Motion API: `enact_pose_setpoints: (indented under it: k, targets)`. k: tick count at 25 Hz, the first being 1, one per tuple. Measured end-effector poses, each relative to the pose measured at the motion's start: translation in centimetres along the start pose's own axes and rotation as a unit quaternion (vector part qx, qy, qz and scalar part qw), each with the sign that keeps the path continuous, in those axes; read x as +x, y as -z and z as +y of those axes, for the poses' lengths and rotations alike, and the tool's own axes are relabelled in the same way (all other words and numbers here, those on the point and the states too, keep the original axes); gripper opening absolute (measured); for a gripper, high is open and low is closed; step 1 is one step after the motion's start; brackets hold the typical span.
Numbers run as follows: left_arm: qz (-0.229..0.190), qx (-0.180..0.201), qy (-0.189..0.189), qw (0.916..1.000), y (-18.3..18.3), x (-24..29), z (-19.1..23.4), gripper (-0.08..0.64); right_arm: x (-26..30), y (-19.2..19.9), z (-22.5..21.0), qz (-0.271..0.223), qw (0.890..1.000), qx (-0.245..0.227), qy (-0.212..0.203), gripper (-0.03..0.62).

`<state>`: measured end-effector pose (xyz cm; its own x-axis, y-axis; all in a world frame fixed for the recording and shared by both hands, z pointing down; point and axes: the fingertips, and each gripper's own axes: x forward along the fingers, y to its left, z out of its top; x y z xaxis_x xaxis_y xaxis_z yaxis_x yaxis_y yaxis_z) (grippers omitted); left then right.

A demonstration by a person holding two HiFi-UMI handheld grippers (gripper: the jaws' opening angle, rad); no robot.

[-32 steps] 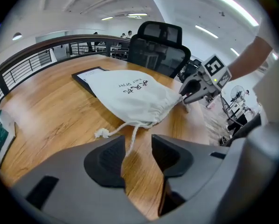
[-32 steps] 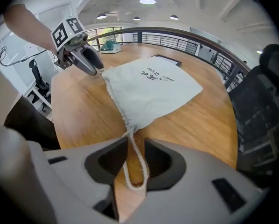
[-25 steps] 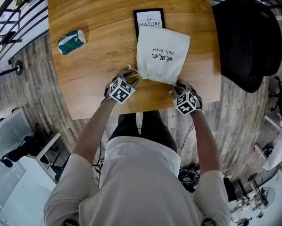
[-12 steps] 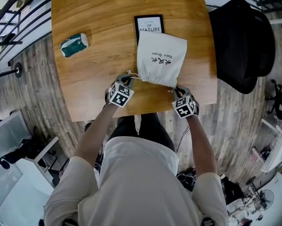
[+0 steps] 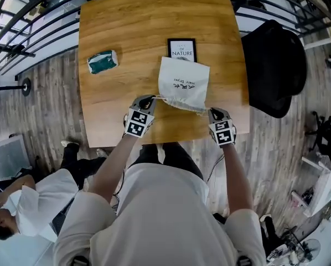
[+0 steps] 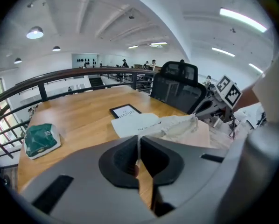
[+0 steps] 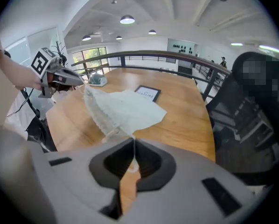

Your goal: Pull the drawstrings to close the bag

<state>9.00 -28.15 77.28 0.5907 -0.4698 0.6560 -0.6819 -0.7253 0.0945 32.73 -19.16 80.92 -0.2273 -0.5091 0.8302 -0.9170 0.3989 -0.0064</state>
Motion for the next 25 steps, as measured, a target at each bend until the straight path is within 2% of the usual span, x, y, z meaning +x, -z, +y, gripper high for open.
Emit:
enact_pose_setpoints:
  k: [7, 15, 21, 25]
  targets:
    - [-0.083, -0.031, -0.043, 0.9951, -4.7, -7.9, 1.7, -0.008, -5.5, -7.9, 1.9, -0.108, 0.992, -0.016, 0.059, 0.011]
    - [-0.187, -0.032, -0.082, 0.9784, -11.1, -15.7, 3.7, -0.008, -11.8, -16.7, 2.8, -0.221, 0.97, -0.004, 0.099, 0.011]
    - [-0.227, -0.038, -0.112, 0.9667, -13.6, -20.8, 4.4, -0.008, -16.6, -20.3, 4.7, -0.275, 0.955, -0.004, 0.114, 0.009]
    - [-0.246, -0.03, -0.124, 0.9608, -14.7, -22.8, 4.6, -0.008, -18.5, -21.6, 4.4, -0.291, 0.945, -0.004, 0.147, 0.009]
